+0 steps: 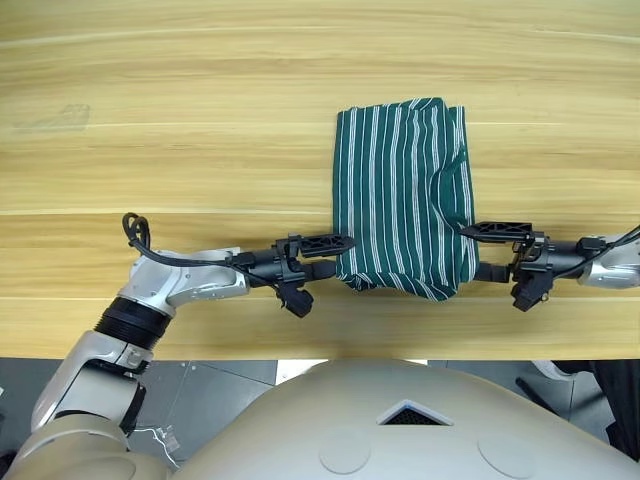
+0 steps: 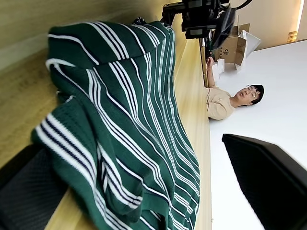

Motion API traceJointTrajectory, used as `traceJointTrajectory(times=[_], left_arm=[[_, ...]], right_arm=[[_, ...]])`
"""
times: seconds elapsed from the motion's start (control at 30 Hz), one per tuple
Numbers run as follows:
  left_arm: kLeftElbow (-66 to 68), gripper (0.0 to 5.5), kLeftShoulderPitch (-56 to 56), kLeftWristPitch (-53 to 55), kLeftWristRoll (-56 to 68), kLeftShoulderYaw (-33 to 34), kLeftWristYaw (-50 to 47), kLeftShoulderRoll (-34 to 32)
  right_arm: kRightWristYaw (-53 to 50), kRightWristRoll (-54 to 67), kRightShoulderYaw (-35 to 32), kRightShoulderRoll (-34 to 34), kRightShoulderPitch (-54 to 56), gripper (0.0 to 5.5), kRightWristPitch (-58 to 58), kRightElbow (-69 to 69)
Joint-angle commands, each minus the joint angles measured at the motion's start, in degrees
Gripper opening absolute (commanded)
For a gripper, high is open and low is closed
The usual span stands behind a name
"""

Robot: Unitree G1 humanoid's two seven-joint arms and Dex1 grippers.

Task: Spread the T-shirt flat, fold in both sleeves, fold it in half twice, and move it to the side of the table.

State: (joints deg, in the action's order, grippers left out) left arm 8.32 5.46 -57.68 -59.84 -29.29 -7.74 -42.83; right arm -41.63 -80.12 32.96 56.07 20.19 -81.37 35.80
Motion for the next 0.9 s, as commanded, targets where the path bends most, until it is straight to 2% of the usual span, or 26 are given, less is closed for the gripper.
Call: traceJointTrajectory(times=[0.03, 0.2, 0.27, 0.4, 0.5, 0.53, 0.6, 0.9], left_arm=[[1.7, 3.89, -0.6, -0.2, -2.6, -3.6, 3.4, -0.6], [2.3, 3.11, 0.2, 0.3, -2.7, -4.8, 3.4, -0.9], [2.4, 2.62, 0.3, 0.5, -2.9, -5.2, 3.2, -0.9], [2.4, 1.9, 0.4, 1.2, -3.0, -5.8, 2.8, -0.9], [2.2, 1.57, 0.4, 1.4, -2.9, -6.1, 2.7, -0.7], [2.2, 1.26, 0.4, 1.5, -2.8, -6.1, 2.7, -0.7], [2.1, 1.07, 0.2, 1.7, -2.7, -6.1, 2.6, -0.6], [2.2, 0.17, 0.2, 1.9, -2.8, -6.4, 2.2, -0.7]], right_arm=[[-1.6, -3.2, 5.0, 1.2, 0.7, 5.4, 2.7, 1.7], [-4.7, -3.2, 9.5, 1.6, 2.3, 5.4, 4.2, 2.8], [-5.4, -3.1, 10.9, 1.7, 2.7, 5.4, 4.7, 3.2], [-6.8, -2.9, 13.3, 2.0, 3.8, 4.57, 5.7, 4.0], [-7.8, -2.9, 15.0, 2.2, 4.5, 4.06, 6.3, 4.3], [-8.1, -2.8, 15.5, 2.2, 4.7, 3.6, 6.5, 4.4], [-8.3, -2.8, 16.4, 2.0, 5.0, 3.59, 7.1, 5.1], [-10.6, -2.6, 19.4, 1.8, 6.1, 1.93, 8.5, 6.0]])
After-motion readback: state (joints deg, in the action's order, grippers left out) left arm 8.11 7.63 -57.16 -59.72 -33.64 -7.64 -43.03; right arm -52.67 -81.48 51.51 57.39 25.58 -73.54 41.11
